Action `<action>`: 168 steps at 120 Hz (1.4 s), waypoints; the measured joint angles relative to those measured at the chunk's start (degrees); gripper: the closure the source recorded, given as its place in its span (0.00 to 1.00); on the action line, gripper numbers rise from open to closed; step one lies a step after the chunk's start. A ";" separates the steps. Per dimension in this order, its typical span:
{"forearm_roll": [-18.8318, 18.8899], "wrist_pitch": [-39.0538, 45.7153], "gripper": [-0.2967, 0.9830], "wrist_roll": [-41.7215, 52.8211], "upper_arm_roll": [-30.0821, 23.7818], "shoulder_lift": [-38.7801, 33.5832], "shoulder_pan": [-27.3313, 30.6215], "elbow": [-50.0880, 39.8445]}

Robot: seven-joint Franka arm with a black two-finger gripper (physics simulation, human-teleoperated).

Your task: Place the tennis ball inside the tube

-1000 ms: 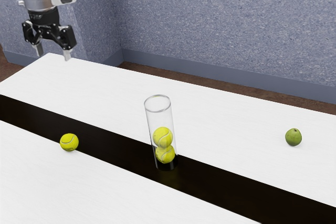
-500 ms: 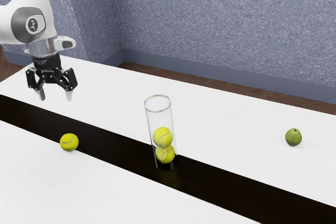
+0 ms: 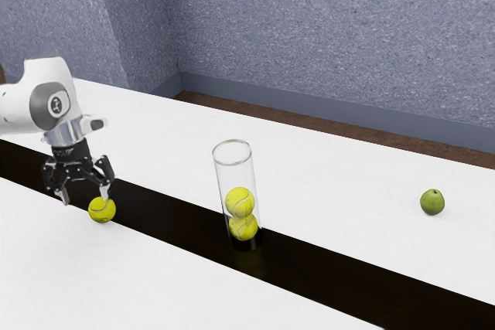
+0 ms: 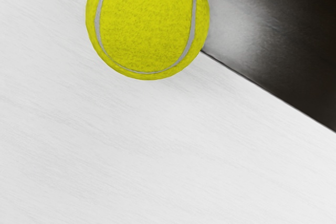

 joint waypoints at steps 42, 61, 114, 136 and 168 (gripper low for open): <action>2.56 6.14 0.23 6.92 -1.75 6.24 1.81 1.83; 2.66 7.94 0.23 10.31 -1.86 9.56 1.95 3.62; 2.03 9.33 0.23 17.79 -1.96 16.03 2.05 8.44; 0.21 9.44 0.23 19.97 -1.97 17.55 2.11 8.78; -1.05 9.49 0.23 22.46 -1.97 18.85 2.57 8.95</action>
